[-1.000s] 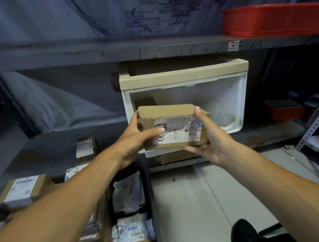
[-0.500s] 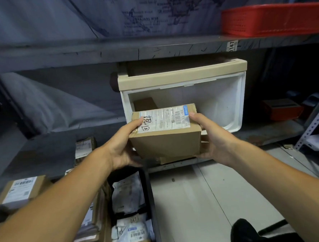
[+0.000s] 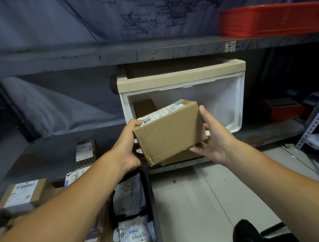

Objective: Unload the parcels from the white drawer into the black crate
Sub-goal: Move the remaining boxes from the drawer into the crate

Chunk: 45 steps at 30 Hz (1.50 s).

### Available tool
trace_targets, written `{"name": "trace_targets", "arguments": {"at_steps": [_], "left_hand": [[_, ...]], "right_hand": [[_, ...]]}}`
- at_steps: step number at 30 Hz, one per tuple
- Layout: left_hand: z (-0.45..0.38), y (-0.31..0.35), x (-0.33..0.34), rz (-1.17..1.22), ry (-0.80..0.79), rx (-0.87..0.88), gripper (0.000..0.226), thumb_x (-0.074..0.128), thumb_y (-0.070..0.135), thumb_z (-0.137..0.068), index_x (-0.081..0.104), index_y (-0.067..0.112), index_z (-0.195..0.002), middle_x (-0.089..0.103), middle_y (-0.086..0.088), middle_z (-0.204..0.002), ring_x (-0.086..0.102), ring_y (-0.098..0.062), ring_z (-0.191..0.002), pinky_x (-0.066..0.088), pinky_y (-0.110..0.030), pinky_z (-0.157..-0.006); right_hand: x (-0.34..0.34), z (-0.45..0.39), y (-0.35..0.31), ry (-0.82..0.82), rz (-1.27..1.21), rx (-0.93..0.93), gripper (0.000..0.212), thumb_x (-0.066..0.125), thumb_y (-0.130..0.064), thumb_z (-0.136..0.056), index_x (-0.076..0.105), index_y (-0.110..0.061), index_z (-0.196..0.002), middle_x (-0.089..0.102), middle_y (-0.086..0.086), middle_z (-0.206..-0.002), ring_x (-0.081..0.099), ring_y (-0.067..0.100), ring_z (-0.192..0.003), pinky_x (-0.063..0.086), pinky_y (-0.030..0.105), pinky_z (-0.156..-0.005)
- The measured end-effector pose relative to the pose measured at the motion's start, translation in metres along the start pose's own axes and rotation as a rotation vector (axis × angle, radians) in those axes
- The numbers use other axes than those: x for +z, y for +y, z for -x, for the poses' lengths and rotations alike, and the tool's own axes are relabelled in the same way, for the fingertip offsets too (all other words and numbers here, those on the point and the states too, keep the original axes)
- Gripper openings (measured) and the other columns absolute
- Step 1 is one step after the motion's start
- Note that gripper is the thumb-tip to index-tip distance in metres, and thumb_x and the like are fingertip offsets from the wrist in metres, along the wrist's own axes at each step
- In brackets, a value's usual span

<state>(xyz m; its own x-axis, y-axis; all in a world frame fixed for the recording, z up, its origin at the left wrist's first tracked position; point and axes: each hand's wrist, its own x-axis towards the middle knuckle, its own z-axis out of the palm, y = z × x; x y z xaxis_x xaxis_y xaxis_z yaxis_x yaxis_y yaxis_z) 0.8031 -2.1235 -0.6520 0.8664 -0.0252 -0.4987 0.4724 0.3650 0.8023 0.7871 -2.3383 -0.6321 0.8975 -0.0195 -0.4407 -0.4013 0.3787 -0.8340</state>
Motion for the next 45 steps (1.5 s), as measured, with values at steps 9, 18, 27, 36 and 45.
{"name": "trace_targets", "arguments": {"at_steps": [9,18,27,36,45], "left_hand": [[0.017,-0.024,0.028,-0.025,-0.09,0.002,0.026,0.062,0.041,-0.091,0.066,0.02,-0.106,0.064,-0.014,-0.102,0.064,-0.034,-0.096,0.057,-0.056,-0.078],[0.016,-0.023,0.011,-0.255,-0.407,-0.129,0.071,0.074,0.071,-0.067,0.069,0.034,-0.128,0.063,-0.012,-0.137,0.057,-0.045,-0.126,0.037,-0.08,-0.093],[0.017,-0.019,0.014,-0.178,-0.369,-0.034,0.039,0.075,0.042,-0.072,0.082,0.017,-0.102,0.075,-0.015,-0.115,0.074,-0.031,-0.093,0.051,-0.054,-0.096],[0.026,-0.019,-0.008,-0.143,-0.207,0.08,0.05,0.072,0.045,-0.077,0.068,0.02,-0.121,0.077,-0.014,-0.108,0.076,-0.031,-0.094,0.056,-0.054,-0.089],[0.038,-0.021,-0.063,-0.162,-0.087,0.09,0.06,0.072,0.049,-0.07,0.07,0.02,-0.123,0.077,-0.014,-0.109,0.075,-0.029,-0.089,0.058,-0.043,-0.075]], "right_hand": [[0.013,-0.013,0.012,0.102,0.046,-0.122,0.083,0.086,-0.057,-0.069,0.04,-0.036,-0.135,0.06,0.0,-0.127,0.064,0.029,-0.109,0.056,0.064,-0.084],[-0.006,-0.018,-0.001,0.076,0.124,-0.11,0.035,0.063,-0.052,-0.088,0.071,-0.028,-0.112,0.079,0.0,-0.083,0.074,0.018,-0.069,0.052,0.027,-0.055],[-0.003,-0.014,0.003,-0.074,0.305,-0.074,0.044,0.06,-0.062,-0.091,0.072,-0.027,-0.113,0.08,0.004,-0.099,0.073,0.024,-0.102,0.056,0.04,-0.09],[0.009,-0.009,0.014,-0.16,0.361,0.084,0.054,0.071,-0.064,-0.084,0.07,-0.024,-0.12,0.077,0.01,-0.112,0.068,0.036,-0.112,0.052,0.061,-0.098],[0.043,-0.002,0.047,-0.249,0.383,0.179,0.078,0.08,-0.057,-0.075,0.062,-0.006,-0.132,0.074,0.019,-0.109,0.068,0.03,-0.094,0.059,0.054,-0.088]]}}
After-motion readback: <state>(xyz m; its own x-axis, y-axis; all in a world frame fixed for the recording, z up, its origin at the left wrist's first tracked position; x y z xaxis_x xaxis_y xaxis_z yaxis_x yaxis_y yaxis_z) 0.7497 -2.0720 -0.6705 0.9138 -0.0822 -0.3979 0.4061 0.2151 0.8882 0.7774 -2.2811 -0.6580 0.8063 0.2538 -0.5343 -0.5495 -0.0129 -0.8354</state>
